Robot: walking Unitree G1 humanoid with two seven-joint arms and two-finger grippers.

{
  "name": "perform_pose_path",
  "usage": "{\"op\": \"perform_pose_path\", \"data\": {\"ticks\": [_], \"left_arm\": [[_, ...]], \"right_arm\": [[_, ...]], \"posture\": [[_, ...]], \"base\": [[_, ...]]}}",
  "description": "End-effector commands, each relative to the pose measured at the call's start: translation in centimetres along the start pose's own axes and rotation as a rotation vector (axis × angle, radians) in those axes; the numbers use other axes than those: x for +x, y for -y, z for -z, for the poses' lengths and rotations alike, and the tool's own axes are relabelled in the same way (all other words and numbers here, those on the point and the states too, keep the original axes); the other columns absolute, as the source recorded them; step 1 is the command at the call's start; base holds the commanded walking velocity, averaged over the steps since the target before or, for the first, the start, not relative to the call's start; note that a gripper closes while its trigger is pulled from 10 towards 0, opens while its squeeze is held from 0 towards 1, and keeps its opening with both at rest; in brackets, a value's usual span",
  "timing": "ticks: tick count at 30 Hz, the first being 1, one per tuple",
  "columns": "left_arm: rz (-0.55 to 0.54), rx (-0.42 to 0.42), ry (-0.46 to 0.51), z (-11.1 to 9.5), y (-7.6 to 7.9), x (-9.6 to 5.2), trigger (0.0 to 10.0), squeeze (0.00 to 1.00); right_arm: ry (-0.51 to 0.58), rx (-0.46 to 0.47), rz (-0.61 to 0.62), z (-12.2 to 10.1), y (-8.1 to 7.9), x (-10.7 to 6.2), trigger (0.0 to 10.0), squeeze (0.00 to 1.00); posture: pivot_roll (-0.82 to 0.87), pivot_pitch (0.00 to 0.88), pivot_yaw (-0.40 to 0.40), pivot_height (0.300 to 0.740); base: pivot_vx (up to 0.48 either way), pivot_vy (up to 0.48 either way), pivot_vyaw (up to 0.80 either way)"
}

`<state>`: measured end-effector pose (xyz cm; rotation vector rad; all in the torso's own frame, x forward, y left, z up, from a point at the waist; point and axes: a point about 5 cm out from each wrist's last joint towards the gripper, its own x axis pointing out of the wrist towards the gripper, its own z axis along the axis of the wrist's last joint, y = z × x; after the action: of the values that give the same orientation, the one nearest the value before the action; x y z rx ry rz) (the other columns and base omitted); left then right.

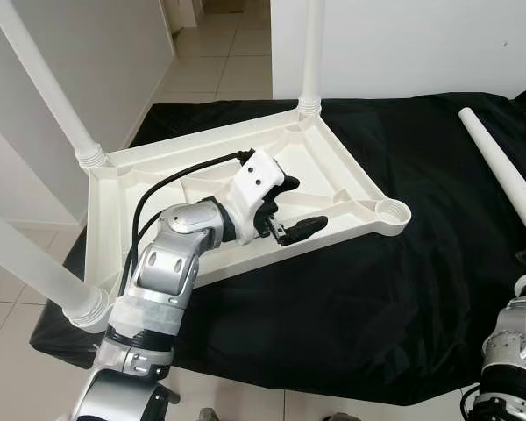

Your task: Building children table

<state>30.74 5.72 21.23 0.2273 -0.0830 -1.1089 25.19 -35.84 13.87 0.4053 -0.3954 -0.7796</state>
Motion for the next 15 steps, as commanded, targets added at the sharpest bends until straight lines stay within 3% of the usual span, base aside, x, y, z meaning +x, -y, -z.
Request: {"op": "perform_pose_path", "data": {"ticks": [1, 15], "left_arm": [[-0.108, -0.008, -0.017, 0.3, -0.6, -0.4, 10.0, 0.00], [-0.130, 0.006, -0.021, 0.0, -1.0, -0.7, 10.0, 0.00]], "right_arm": [[-0.035, -0.008, -0.025, 0.4, -0.4, 0.2, 10.0, 0.00], [-0.138, -0.056, -0.131, 1.1, -2.3, 1.9, 10.0, 0.00]], "posture": [[-0.06, 0.073, 0.101, 0.740], [-0.04, 0.078, 0.111, 0.740]], "base": [[0.000, 0.000, 0.00], [0.000, 0.000, 0.00]]}}
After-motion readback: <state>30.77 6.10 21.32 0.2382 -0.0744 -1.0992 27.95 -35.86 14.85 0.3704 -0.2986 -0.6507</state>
